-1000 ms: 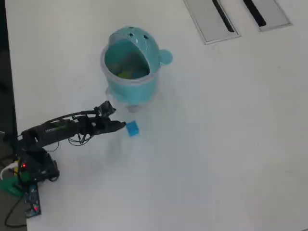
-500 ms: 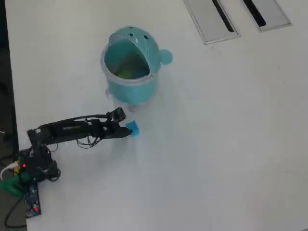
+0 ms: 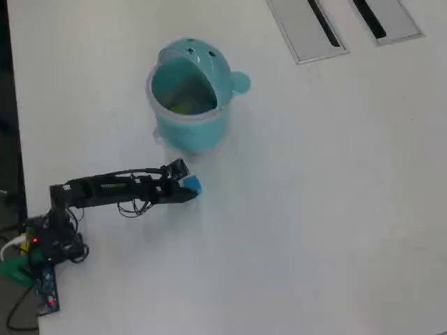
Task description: Grasp RGB lego blocks and put them in the bin one by one.
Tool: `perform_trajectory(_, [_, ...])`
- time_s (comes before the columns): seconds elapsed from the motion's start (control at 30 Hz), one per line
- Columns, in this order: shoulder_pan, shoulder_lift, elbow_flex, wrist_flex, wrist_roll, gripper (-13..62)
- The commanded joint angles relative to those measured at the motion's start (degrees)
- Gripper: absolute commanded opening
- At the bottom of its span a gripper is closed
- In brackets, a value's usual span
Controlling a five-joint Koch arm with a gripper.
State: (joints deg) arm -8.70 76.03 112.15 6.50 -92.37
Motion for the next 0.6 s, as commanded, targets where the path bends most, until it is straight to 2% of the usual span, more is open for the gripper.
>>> perform_trajectory(0.0, [0.44,-0.35,-5.27,-3.25,0.09,34.1])
perform_trajectory(0.2, [0.79,-3.52,-5.45,-3.34,0.09,33.7])
perform_trajectory(0.43, [1.58,-6.5,-6.06,-7.65,0.35,28.9])
perform_trajectory(0.53, [1.32,-6.86,-6.15,-9.49,2.29,22.1])
perform_trajectory(0.57, [1.14,-6.77,-6.33,-9.67,2.64,22.0])
